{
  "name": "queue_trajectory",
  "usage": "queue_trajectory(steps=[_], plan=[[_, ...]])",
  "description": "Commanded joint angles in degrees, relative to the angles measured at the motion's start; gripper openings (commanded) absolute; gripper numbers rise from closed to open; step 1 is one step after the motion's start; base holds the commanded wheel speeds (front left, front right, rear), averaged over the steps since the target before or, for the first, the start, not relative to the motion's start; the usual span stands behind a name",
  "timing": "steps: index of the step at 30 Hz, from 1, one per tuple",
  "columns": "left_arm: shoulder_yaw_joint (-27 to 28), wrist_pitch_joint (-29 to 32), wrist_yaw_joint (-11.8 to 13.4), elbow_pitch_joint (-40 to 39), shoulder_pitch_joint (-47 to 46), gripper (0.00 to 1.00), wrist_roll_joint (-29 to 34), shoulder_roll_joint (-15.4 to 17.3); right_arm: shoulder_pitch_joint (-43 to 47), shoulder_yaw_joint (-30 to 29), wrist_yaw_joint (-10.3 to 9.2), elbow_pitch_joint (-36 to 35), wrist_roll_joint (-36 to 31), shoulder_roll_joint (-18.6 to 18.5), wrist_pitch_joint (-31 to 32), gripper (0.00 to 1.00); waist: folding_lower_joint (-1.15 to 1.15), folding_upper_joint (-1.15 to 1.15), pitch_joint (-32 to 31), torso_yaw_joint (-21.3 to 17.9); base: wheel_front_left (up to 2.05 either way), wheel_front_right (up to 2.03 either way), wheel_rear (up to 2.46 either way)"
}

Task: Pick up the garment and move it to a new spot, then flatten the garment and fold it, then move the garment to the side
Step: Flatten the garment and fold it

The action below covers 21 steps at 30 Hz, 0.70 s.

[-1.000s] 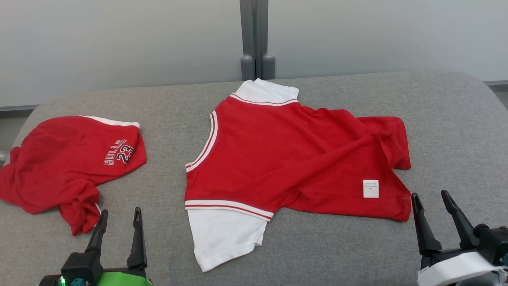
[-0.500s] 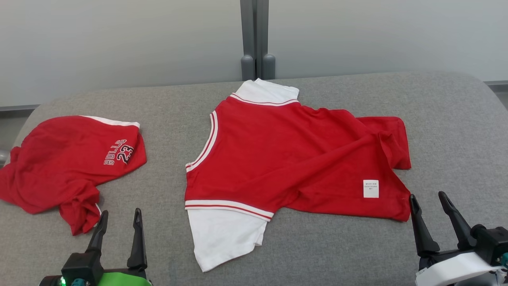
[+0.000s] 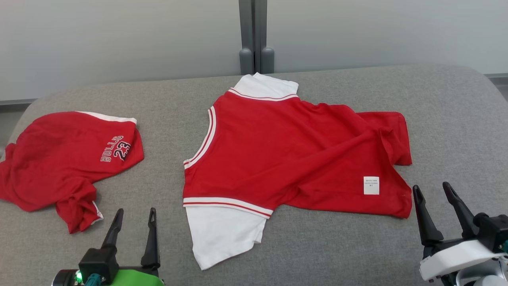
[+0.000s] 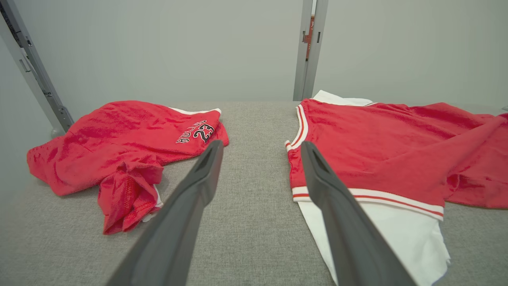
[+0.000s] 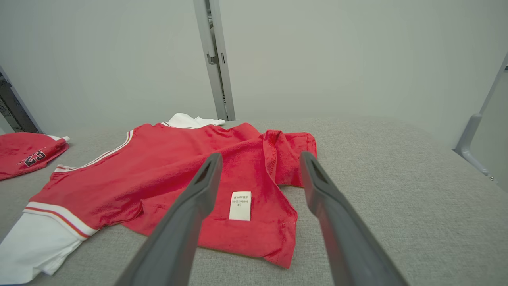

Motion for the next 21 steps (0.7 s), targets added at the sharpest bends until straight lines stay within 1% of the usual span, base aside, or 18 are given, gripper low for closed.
queue_trajectory(steps=[1, 7, 12, 16, 21], plan=[[-0.82, -0.02, -0.36, 0.52, -1.49, 1.00, 0.39, 0.30, -1.36, -0.01, -0.09, 0.89, -0.42, -0.64, 0.25, 1.00, 0.00, 0.00, 0.81, -0.02, 0.00, 0.00, 0.00], [-6.46, 0.15, -0.92, 4.37, -4.72, 1.00, 1.01, 0.19, -5.93, 0.76, -0.09, 6.69, -0.22, -2.96, 0.71, 1.00, 0.00, 0.00, 3.19, 0.38, 0.00, 0.00, 0.00], [-10.37, 0.05, -1.18, 8.91, -7.00, 1.00, -0.06, 0.01, -9.36, 1.94, -0.09, 13.63, 0.97, -4.64, 0.26, 1.00, 0.00, 0.00, 5.64, 0.73, 0.00, 0.00, 0.00], [-12.39, -0.03, -1.27, 13.03, -8.13, 1.00, -0.82, -0.08, -12.02, 3.58, -0.09, 19.03, 2.02, -5.18, -0.24, 1.00, 0.00, 0.00, 7.59, 0.98, 0.00, 0.00, 0.00], [-13.65, -0.06, -1.30, 17.36, -8.88, 1.00, -1.58, -0.18, -14.64, 5.77, -0.09, 24.16, 3.75, -5.41, -0.92, 1.00, 0.00, 0.00, 8.78, 1.12, 0.00, 0.00, 0.00]])
